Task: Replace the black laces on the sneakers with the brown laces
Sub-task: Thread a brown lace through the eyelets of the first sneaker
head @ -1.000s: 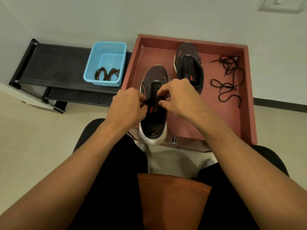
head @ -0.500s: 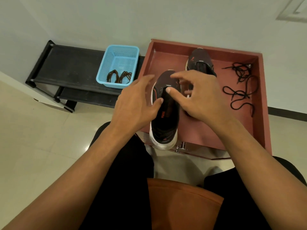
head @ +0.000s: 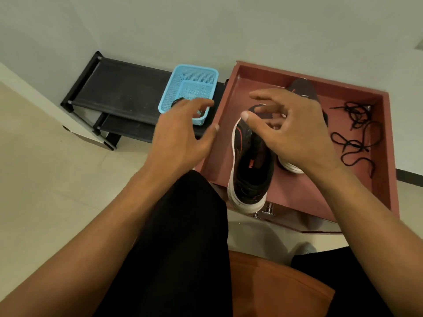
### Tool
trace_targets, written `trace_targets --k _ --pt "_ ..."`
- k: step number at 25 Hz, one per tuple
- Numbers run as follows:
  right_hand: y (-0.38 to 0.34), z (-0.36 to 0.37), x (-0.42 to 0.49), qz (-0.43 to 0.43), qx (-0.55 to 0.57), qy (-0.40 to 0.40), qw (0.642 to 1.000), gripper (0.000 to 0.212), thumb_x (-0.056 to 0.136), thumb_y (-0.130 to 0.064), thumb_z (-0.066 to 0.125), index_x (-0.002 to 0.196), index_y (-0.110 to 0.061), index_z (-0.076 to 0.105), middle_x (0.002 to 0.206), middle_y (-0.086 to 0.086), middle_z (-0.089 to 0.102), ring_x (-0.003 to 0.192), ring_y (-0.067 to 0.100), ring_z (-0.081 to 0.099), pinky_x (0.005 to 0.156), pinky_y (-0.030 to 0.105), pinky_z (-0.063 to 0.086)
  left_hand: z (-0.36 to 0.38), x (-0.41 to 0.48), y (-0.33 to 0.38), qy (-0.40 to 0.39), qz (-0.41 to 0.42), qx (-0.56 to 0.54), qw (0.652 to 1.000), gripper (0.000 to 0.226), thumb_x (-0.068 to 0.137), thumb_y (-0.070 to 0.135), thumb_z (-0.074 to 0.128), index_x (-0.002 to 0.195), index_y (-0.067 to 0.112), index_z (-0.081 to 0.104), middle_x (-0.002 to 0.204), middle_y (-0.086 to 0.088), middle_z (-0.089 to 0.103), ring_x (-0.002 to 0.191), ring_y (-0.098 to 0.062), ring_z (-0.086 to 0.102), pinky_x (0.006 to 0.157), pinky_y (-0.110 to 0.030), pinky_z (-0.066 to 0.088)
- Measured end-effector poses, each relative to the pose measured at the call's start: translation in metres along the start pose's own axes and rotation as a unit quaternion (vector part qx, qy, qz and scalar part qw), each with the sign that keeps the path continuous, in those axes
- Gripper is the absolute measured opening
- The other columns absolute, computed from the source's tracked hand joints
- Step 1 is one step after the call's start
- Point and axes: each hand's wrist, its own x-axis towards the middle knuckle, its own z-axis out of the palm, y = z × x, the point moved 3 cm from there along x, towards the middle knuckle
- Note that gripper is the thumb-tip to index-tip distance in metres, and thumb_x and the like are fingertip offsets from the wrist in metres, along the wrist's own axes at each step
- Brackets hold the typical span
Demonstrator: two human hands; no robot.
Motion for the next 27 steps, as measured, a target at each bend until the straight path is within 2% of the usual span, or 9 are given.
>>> trace_targets --k 3,6,11,16,19,21,23,25,27 --pt "-0.004 0.038 0.040 -0.019 -0.030 -0.022 0.999 0.034 0.096 -0.032 0.073 0.128 -0.020 0.074 0.115 -0.008 0.077 0.096 -0.002 0.072 0.083 0.013 0.058 -0.005 0.037 -0.044 0.011 -0.040 0.038 0.998 0.038 0.094 0.030 0.074 0.130 0.021 0.070 0.130 0.002 0.071 0.116 -0.010 0.067 0.100 -0.024 0.052" --pt "0.001 0.096 0.095 -0.038 -0.100 -0.080 0.991 0.030 0.098 -0.015 0.065 0.127 -0.018 0.076 0.122 -0.005 0.076 0.098 0.000 0.070 0.093 0.008 0.050 0.003 0.082 -0.096 -0.002 -0.063 0.091 0.994 0.031 0.095 0.029 0.072 0.126 0.023 0.073 0.133 -0.003 0.071 0.122 -0.019 0.067 0.103 -0.032 0.054" --pt "0.029 0.187 0.167 -0.035 -0.216 -0.156 0.963 0.027 0.096 -0.006 0.068 0.121 -0.013 0.076 0.124 0.004 0.074 0.110 0.018 0.070 0.091 0.022 0.051 0.033 0.143 -0.171 -0.057 -0.088 0.179 0.978 0.035 0.093 0.032 0.074 0.127 0.025 0.073 0.151 -0.008 0.051 0.141 -0.028 0.044 0.113 -0.048 0.042" --pt "0.061 0.237 0.216 -0.003 -0.271 -0.187 0.944 0.019 0.086 -0.007 0.080 0.105 -0.006 0.079 0.106 0.010 0.077 0.100 0.023 0.072 0.095 0.038 0.059 0.065 0.178 -0.210 -0.120 -0.120 0.223 0.960 0.039 0.090 0.038 0.078 0.127 0.029 0.072 0.154 -0.010 0.041 0.145 -0.032 0.033 0.116 -0.056 0.037" --pt "0.073 0.256 0.232 0.003 -0.299 -0.201 0.933 0.024 0.083 -0.009 0.081 0.106 -0.001 0.077 0.104 0.014 0.077 0.098 0.027 0.073 0.092 0.045 0.060 0.080 0.192 -0.225 -0.137 -0.145 0.234 0.952 0.049 0.084 0.043 0.081 0.128 0.024 0.070 0.152 -0.009 0.040 0.144 -0.033 0.033 0.116 -0.057 0.036" --pt "0.076 0.266 0.235 0.005 -0.307 -0.210 0.928 0.026 0.083 -0.010 0.080 0.108 -0.001 0.074 0.105 0.014 0.074 0.098 0.028 0.070 0.090 0.043 0.060 0.088 0.195 -0.232 -0.148 -0.164 0.251 0.943 0.063 0.080 0.045 0.082 0.135 0.018 0.064 0.152 -0.010 0.039 0.143 -0.035 0.034 0.115 -0.058 0.037" --pt "0.078 0.273 0.236 -0.002 -0.316 -0.215 0.924 0.017 0.086 -0.008 0.075 0.100 -0.002 0.067 0.100 0.012 0.066 0.093 0.027 0.064 0.082 0.038 0.056 0.095 0.197 -0.235 -0.145 -0.163 0.263 0.940 0.068 0.082 0.041 0.080 0.139 0.012 0.058 0.152 -0.013 0.039 0.143 -0.036 0.035 0.115 -0.058 0.037" --pt "0.080 0.278 0.236 -0.008 -0.329 -0.210 0.921 0.012 0.089 -0.005 0.070 0.090 -0.008 0.059 0.096 0.011 0.058 0.088 0.027 0.058 0.074 0.035 0.047 0.099 0.197 -0.233 -0.129 -0.145 0.278 0.941 0.061 0.086 0.034 0.077 0.138 0.009 0.057 0.151 -0.013 0.040 0.142 -0.036 0.037 0.114 -0.057 0.037" --pt "0.081 0.283 0.235 -0.011 -0.336 -0.205 0.919 0.020 0.091 -0.002 0.066 0.077 -0.010 0.053 0.088 0.008 0.055 0.085 0.027 0.057 0.071 0.033 0.042 0.099 0.198 -0.231 -0.102 -0.126 0.295 0.942 0.050 0.091 0.028 0.071 0.135 0.007 0.058 0.147 -0.013 0.044 0.140 -0.035 0.039 0.112 -0.055 0.038"
